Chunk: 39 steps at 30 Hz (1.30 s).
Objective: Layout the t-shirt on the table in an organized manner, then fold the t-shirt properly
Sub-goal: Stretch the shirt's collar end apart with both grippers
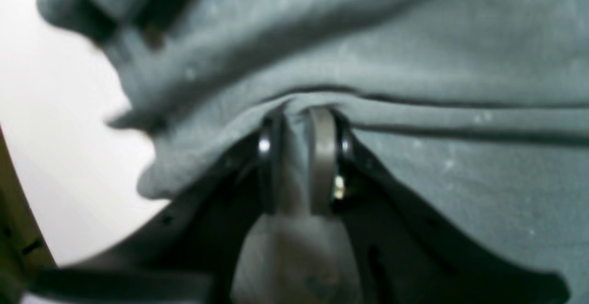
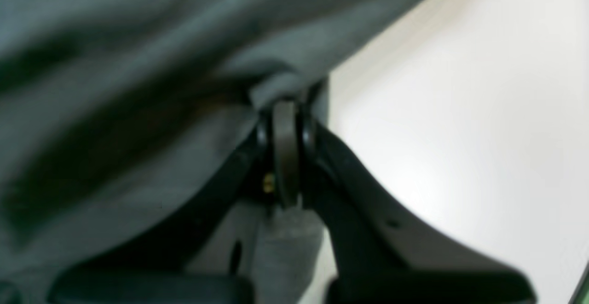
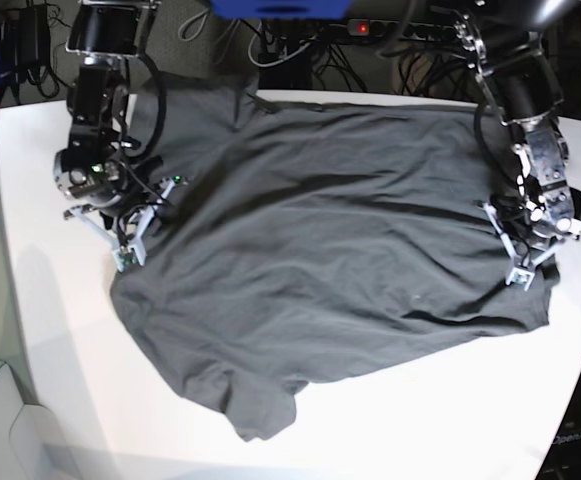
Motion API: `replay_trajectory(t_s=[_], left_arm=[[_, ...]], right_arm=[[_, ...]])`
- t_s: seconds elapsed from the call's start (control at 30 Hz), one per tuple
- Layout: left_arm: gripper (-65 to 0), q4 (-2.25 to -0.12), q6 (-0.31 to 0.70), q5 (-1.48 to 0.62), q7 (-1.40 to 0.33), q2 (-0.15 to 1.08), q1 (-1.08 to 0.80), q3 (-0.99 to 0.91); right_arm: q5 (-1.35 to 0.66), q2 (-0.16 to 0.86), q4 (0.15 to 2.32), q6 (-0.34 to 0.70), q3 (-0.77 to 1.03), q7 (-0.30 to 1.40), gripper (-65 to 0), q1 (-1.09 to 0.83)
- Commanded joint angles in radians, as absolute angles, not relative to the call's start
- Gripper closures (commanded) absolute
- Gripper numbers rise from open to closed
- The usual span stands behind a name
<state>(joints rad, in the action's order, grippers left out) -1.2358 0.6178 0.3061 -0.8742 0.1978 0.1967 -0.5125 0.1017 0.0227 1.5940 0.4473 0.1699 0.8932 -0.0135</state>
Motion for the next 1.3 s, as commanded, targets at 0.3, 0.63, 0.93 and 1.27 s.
replay_trajectory(t_s=[0.3, 0.63, 0.93, 1.27], left_arm=[[-10.7, -1.244, 0.615, 0.320, -0.888, 0.226, 0.200, -0.518], [-10.7, -1.245, 0.615, 0.320, -0.888, 0.226, 0.188, -0.518], [-10.7, -1.245, 0.616, 0.320, -0.888, 0.226, 0.186, -0.518], [-10.7, -1.475, 0.618, 0.320, -0.943, 0.226, 0.166, -0.515]], right_arm=[[0.105, 0.031, 1.607, 0.440, 0.245, 0.889, 0.0, -0.077], [0.107, 0.031, 1.615, 0.438, 0.440, 0.889, 0.0, -0.068], [0.101, -0.024, 1.811, 0.440, 0.518, 0.891, 0.0, -0.102], [0.104, -0.044, 1.836, 0.443, 0.320, 0.888, 0.0, -0.059]])
